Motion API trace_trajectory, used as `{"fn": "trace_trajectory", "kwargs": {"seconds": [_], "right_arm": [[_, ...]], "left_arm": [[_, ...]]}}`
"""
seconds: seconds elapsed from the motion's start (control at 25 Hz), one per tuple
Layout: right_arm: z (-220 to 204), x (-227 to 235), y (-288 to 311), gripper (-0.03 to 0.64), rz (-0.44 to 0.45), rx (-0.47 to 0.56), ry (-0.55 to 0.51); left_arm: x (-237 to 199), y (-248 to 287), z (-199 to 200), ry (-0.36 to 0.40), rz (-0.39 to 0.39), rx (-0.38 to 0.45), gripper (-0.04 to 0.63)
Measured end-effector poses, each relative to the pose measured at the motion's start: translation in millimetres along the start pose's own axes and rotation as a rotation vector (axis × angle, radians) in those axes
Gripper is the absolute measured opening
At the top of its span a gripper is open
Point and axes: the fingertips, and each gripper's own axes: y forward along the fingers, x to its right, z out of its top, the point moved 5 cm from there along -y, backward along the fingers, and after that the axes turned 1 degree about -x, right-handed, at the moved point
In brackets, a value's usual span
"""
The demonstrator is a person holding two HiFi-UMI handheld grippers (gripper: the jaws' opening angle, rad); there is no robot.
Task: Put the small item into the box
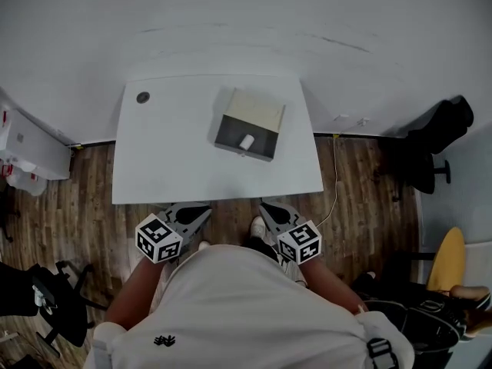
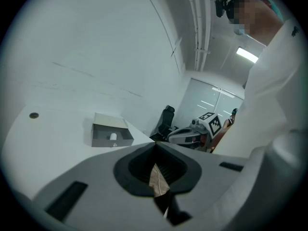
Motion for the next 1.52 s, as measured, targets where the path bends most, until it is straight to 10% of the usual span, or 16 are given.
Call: {"fn": "trace_trajectory", "kwargs": {"seconds": [1.52], "right_arm": [[-8.3, -65.3, 1.9, 0.006, -0.013, 0.021, -0.059]], "left_arm": [[2.2, -44.2, -40.2, -0.005, -0.007, -0.004, 0.006]]}}
